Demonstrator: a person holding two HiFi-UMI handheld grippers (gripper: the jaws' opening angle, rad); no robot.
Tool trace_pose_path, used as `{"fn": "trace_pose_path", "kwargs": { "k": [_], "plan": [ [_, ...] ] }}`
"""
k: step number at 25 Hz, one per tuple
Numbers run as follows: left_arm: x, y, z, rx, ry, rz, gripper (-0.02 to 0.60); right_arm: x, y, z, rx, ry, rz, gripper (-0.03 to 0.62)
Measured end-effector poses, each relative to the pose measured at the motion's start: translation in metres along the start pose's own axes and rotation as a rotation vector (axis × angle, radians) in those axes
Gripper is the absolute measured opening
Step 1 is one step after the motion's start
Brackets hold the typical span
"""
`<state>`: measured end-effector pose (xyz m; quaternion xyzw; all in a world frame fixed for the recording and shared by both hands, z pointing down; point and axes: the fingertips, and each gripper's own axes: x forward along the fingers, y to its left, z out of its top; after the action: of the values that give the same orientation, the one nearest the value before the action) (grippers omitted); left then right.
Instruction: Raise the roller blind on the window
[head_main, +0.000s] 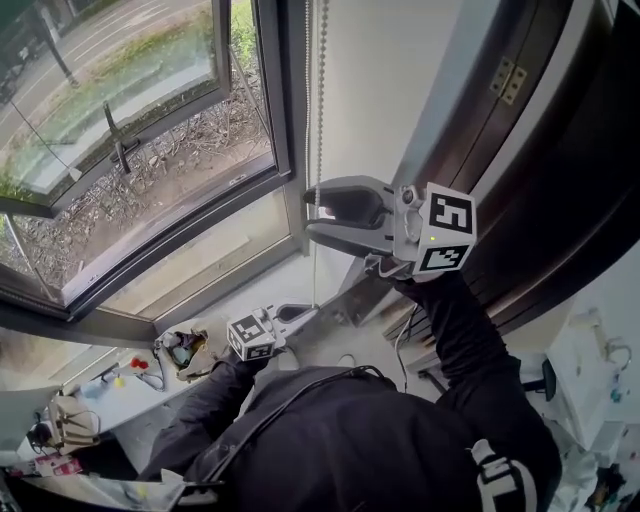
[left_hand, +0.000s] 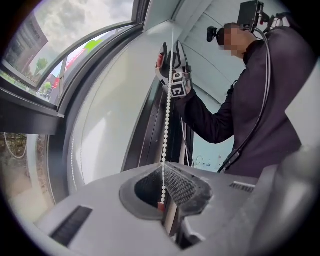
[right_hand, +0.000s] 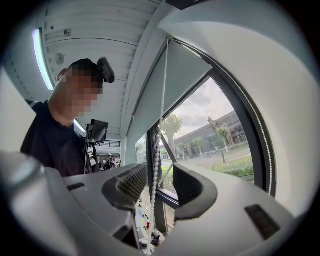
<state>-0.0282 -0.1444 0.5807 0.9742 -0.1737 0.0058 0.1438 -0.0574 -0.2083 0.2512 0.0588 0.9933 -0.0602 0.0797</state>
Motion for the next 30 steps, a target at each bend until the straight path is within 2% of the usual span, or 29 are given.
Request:
{"fn": "trace_pose_path", "kwargs": {
  "k": [2,8,10,12,15,17,20,23,27,30],
  "plan": [
    [0.0,0.003,-0.003,-0.004,-0.006,0.01,0.014,0.003,0.001,0.006,-0.004,-0.002,0.005,0.158],
    [0.004,0.003,-0.003,-0.006,-0.012,0.013,0.014,0.007,0.0,0.021,-0.019,-0.013,-0.005,0.028],
    [0.004,0.003,-0.002,-0.036,-0.017,0.016,0.014,0.007,-0.002,0.021,-0.03,-0.004,-0.022,0.02],
    [0.004,0.004,0.0,-0.058,-0.015,0.028,0.015,0.007,-0.006,0.021,-0.095,0.01,-0.072,0.018],
    [-0.002,0.011,0.002,-0.033,-0.002,0.074,0.018,0.005,-0.008,0.019,-0.15,0.017,-0.102,0.018],
    [-0.011,0.02,0.008,-0.037,-0.019,0.115,0.054,0.004,-0.008,0.019,-0.148,0.01,-0.104,0.018],
    [-0.03,0.034,0.029,-0.015,-0.064,0.17,0.054,-0.001,-0.014,0.019,-0.167,0.012,-0.127,0.018],
    [-0.048,0.045,0.066,0.017,-0.123,0.217,0.079,-0.005,-0.02,0.01,-0.178,0.038,-0.148,0.018],
    [-0.064,0.05,0.127,0.038,-0.247,0.262,0.094,-0.004,-0.027,-0.032,-0.103,0.087,-0.14,0.018],
    [-0.068,0.05,0.156,0.098,-0.274,0.247,0.101,-0.005,-0.031,-0.074,-0.04,0.127,-0.145,0.017]
  ]
}}
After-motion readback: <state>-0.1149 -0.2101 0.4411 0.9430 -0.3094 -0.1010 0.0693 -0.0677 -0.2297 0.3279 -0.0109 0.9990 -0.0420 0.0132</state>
